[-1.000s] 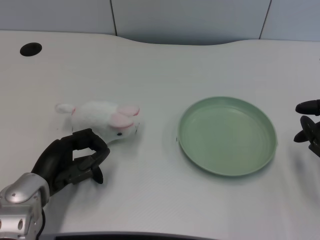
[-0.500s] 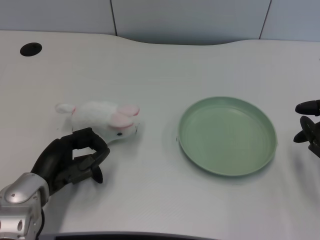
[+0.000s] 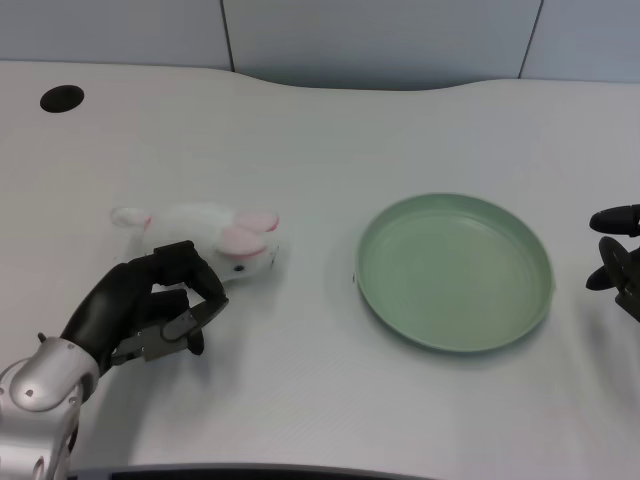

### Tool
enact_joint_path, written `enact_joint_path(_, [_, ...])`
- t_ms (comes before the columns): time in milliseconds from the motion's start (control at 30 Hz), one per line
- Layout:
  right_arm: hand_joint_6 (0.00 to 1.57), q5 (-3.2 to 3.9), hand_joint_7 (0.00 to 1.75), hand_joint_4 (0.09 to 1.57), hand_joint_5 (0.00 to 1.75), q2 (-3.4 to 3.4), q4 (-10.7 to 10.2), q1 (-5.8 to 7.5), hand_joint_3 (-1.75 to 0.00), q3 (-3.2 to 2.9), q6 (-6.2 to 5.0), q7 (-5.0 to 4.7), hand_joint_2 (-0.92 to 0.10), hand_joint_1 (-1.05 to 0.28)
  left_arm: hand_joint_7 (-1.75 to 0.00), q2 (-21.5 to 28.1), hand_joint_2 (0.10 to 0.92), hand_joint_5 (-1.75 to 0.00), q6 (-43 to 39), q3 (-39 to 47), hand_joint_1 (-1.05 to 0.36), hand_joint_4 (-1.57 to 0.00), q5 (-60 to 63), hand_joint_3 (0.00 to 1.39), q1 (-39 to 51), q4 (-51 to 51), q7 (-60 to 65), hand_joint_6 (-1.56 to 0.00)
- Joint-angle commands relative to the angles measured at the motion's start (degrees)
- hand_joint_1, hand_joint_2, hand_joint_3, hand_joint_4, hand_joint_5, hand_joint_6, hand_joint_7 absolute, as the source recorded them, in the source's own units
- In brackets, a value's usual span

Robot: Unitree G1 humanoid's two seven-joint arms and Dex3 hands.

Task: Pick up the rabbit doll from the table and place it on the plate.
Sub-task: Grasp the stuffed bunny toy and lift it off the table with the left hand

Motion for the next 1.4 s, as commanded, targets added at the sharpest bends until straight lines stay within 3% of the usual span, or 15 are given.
enact_joint_path(33, [0.35, -0.44, 1.30, 0.36, 1.68, -0.17, -1.03, 0.64, -0.47, 0.11, -0.01, -1.18, -0.92, -0.23, -1.68, 2.57, 0.921, -1.75, -6.65, -1.20, -0.45, -0.56, 6.03, 0.40, 1.33, -3.11, 5.80, -0.42])
enact_joint_path(167, [0.36, -0.79, 1.29, 0.37, 1.69, 0.14, -2.75, 1.04, -0.47, 0.62, 1.71, -2.48, -0.92, -0.24, -1.74, 4.41, 0.921, -1.75, -10.85, -2.55, -0.44, -0.55, 11.57, 0.42, 1.07, -4.56, 10.36, -0.39])
enact_joint_path(300, [0.36, -0.77, 1.28, 0.36, 1.68, 0.28, -3.41, 1.18, -0.48, 0.86, 2.56, -2.73, -0.92, -0.24, -1.72, 6.59, 0.921, -1.75, -13.03, -3.80, -0.45, -0.60, 17.82, 0.40, 0.20, -6.02, 15.35, -0.41])
enact_joint_path(500, [0.36, -1.17, 1.27, 0.36, 1.66, 0.53, -2.71, 1.01, -0.47, 1.15, 1.87, -3.25, -0.92, -0.24, -1.40, 11.33, 0.921, -1.72, -14.74, -6.89, -0.47, -0.62, 34.31, 0.34, -3.21, -8.46, 30.33, -0.60])
enact_joint_path(633, [0.36, -1.42, 1.26, 0.35, 1.65, 0.47, -1.58, 0.76, -0.47, 1.41, 0.38, -2.97, -0.92, -0.24, -1.24, 14.75, 0.921, -1.60, -15.66, -9.26, -0.53, -0.60, 39.83, 0.32, -6.93, -7.86, 33.90, -0.61])
enact_joint_path(667, [0.36, -1.38, 1.26, 0.35, 1.65, 0.50, -1.52, 0.69, -0.47, 1.46, 0.55, -3.00, -0.92, -0.24, -1.22, 16.29, 0.921, -1.58, -15.38, -10.22, -0.54, -0.60, 41.53, 0.32, -8.73, -7.70, 33.06, -0.61])
enact_joint_path(733, [0.36, -1.17, 1.25, 0.35, 1.64, 0.60, -1.27, 0.52, -0.47, 1.47, 0.74, -3.06, -0.92, -0.24, -0.92, 18.42, 0.921, -1.29, -15.32, -11.80, -0.60, -0.58, 43.38, 0.32, -11.60, -6.74, 31.22, -0.57])
enact_joint_path(800, [0.35, -1.00, 1.24, 0.34, 1.64, 0.66, -0.87, 0.36, -0.46, 1.44, 0.53, -3.04, -0.92, -0.23, -0.40, 19.63, 0.921, -0.83, -15.72, -13.03, -0.64, -0.59, 43.89, 0.29, -13.44, -5.58, 30.32, -0.63])
enact_joint_path(833, [0.35, -1.06, 1.24, 0.34, 1.64, 0.69, -0.87, 0.39, -0.46, 1.49, 0.42, -3.10, -0.92, -0.23, -0.31, 20.02, 0.921, -0.76, -15.68, -13.75, -0.65, -0.59, 43.85, 0.29, -14.52, -4.98, 29.12, -0.65])
enact_joint_path(900, [0.35, -1.18, 1.24, 0.34, 1.64, 0.71, -0.96, 0.45, -0.46, 1.56, 0.34, -3.17, -0.92, -0.24, -0.09, 20.44, 0.921, -0.41, -15.52, -14.71, -0.68, -0.53, 43.54, 0.21, -15.67, -4.32, 27.88, -0.59])
enact_joint_path(967, [0.35, -0.84, 1.23, 0.34, 1.64, 0.84, -0.97, 0.50, -0.46, 1.46, 0.30, -2.94, -0.92, -0.24, -0.04, 20.82, 0.921, -0.32, -14.88, -15.77, -0.69, -0.53, 43.50, 0.19, -17.12, -3.54, 25.67, -0.58])
enact_joint_path(1033, [0.37, -0.52, 1.24, 0.35, 1.66, 0.99, -1.03, 0.57, -0.46, 1.36, 0.22, -2.72, -0.92, -0.25, -0.01, 21.17, 0.921, -0.17, -13.97, -17.23, -0.78, -0.32, 43.57, 0.14, -19.45, -2.07, 21.69, -0.38])
enact_joint_path(1133, [0.37, -0.69, 1.24, 0.35, 1.65, 1.12, -1.84, 0.81, -0.45, 1.41, 1.23, -3.31, -0.92, -0.25, 0.00, 21.46, 0.921, -0.08, -13.26, -18.51, -0.84, -0.20, 43.19, 0.12, -21.42, -0.65, 17.64, -0.26])
enact_joint_path(1233, [0.37, -1.05, 1.23, 0.34, 1.64, 1.10, -2.71, 1.48, -0.45, 1.64, 0.92, -3.37, -0.92, -0.24, 0.00, 20.79, 0.921, -0.02, -11.52, -20.91, -0.92, -0.09, 43.19, 0.12, -25.49, 2.97, 10.65, -0.17])
enact_joint_path(1400, [0.37, -1.08, 1.23, 0.35, 1.65, 0.96, -4.39, 2.46, -0.47, 1.73, 1.65, -3.47, -0.92, -0.24, 0.00, 17.29, 0.921, 0.00, -8.93, -23.56, -1.01, -0.02, 42.16, 0.16, -30.92, 10.54, 5.55, -0.08])
